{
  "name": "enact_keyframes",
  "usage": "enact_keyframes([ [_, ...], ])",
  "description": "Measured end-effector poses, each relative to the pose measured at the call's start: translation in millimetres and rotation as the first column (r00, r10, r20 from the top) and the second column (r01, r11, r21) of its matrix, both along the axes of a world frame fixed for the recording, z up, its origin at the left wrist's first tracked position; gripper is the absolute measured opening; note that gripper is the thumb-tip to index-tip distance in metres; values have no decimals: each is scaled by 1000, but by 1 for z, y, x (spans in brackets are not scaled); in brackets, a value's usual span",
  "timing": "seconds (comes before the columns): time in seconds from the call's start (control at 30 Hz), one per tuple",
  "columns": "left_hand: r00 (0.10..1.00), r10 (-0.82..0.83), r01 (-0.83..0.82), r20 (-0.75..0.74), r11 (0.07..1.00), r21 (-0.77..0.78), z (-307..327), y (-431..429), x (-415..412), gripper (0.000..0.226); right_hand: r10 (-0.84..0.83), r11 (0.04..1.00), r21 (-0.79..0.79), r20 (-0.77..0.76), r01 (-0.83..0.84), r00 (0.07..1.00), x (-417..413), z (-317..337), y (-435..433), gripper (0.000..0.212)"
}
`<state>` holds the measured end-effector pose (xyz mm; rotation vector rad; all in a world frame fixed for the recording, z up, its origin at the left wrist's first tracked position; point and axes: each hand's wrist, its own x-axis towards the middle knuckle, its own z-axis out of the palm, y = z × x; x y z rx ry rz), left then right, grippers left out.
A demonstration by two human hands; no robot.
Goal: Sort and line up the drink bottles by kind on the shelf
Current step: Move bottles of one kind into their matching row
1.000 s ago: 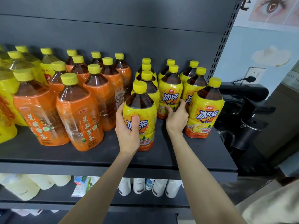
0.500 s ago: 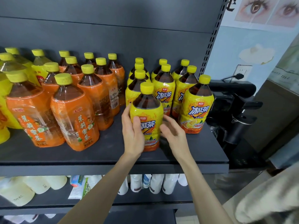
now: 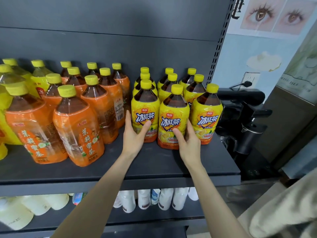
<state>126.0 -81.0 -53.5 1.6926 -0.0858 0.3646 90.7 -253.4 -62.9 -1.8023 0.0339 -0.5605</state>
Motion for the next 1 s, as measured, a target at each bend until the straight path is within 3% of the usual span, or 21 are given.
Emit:
enact_keyframes([
  [0.23,999,4,-5,48,1000,15,-4,4,7,68,45,999,15,-39,-45,998,23,0,-1,68],
  [0.63,998,39,-37,47,998,-45,-10,2,12,68,24,1000,15,-62,-23,998,36,-1,-2,74],
  [1.0,1000,31,-31,4,999,36,-7,5,10,75,-24,1000,-11,-78,24,997,36,-1,3,86],
])
